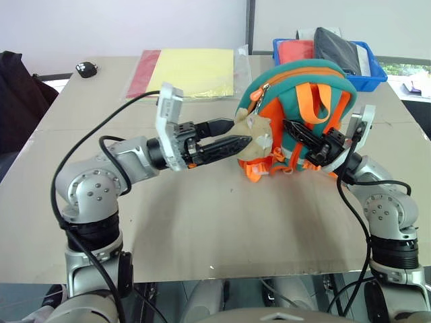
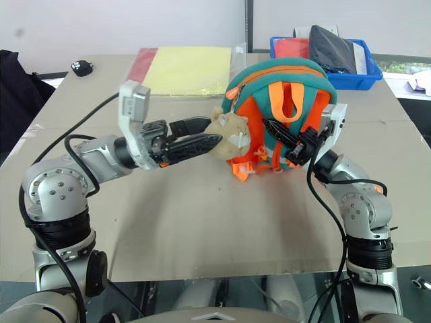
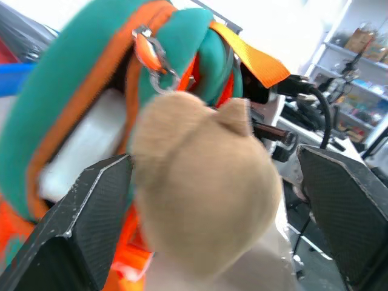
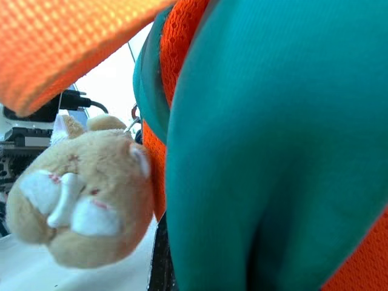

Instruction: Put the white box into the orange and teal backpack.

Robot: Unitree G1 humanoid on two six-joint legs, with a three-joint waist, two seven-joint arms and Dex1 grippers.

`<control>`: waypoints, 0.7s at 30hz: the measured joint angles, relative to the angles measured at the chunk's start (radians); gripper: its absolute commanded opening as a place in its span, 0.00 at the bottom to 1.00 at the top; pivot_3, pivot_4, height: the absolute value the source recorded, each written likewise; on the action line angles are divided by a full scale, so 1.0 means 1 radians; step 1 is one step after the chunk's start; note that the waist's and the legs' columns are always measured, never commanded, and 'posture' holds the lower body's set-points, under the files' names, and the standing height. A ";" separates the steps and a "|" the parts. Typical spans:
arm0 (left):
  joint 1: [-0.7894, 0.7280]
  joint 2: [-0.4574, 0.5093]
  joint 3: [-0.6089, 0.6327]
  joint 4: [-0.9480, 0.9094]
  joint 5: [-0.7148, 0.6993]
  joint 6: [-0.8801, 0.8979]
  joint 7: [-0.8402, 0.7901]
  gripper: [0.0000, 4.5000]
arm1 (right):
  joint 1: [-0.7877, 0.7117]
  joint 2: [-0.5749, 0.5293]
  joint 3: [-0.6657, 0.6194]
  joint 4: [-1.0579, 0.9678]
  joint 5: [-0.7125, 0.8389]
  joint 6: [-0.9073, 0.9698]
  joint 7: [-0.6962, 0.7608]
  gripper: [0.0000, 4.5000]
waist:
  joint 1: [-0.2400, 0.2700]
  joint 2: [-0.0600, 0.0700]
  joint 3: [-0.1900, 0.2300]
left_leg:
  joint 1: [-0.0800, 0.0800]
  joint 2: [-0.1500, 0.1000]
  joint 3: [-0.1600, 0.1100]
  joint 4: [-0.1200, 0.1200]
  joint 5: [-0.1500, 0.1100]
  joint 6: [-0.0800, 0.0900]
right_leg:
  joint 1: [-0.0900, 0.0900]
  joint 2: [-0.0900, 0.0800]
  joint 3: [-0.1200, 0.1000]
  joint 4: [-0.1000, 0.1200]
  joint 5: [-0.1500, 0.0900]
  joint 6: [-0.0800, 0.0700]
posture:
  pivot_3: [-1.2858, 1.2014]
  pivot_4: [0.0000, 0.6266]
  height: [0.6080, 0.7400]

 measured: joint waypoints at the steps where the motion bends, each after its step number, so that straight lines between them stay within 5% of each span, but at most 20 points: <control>1: -0.006 -0.001 -0.020 0.002 0.014 -0.006 0.014 0.99 | -0.001 0.001 0.002 0.000 -0.001 0.000 -0.002 0.00 | 0.000 0.000 0.000 | 0.000 0.000 0.000 0.000 0.000 0.000 | 0.000 0.000 0.000 0.000 0.000 0.000 | 0.52 0.24 1.00; 8: -0.012 -0.004 -0.089 0.015 0.061 -0.023 0.020 0.99 | -0.005 0.008 0.005 0.000 -0.001 0.000 -0.012 0.00 | 0.000 0.000 0.000 | 0.000 0.000 0.001 0.000 0.000 0.000 | 0.000 0.000 0.000 0.000 0.000 0.000 | 0.52 0.24 1.00; 11: -0.012 -0.003 -0.090 0.016 0.059 -0.023 0.013 0.80 | -0.008 0.009 0.009 0.000 -0.001 0.000 -0.017 0.00 | 0.000 0.000 0.000 | 0.000 0.000 0.001 0.000 0.000 0.000 | 0.000 0.000 0.000 0.000 0.000 0.000 | 0.52 0.24 1.00; 17: -0.005 0.007 -0.075 0.016 0.012 -0.017 -0.003 0.23 | -0.013 0.014 0.018 0.000 -0.001 0.000 -0.023 0.00 | -0.001 0.000 0.000 | 0.000 0.000 0.001 0.000 0.000 0.000 | 0.000 0.000 0.000 0.000 0.000 0.000 | 0.52 0.24 1.00; 21: 0.021 0.046 -0.015 0.016 -0.028 -0.014 0.004 0.12 | -0.015 0.016 0.020 0.000 -0.001 0.001 -0.024 0.00 | -0.002 0.000 0.000 | 0.000 0.000 0.001 0.000 0.000 0.000 | 0.000 0.000 0.000 0.000 0.000 0.000 | 0.52 0.24 1.00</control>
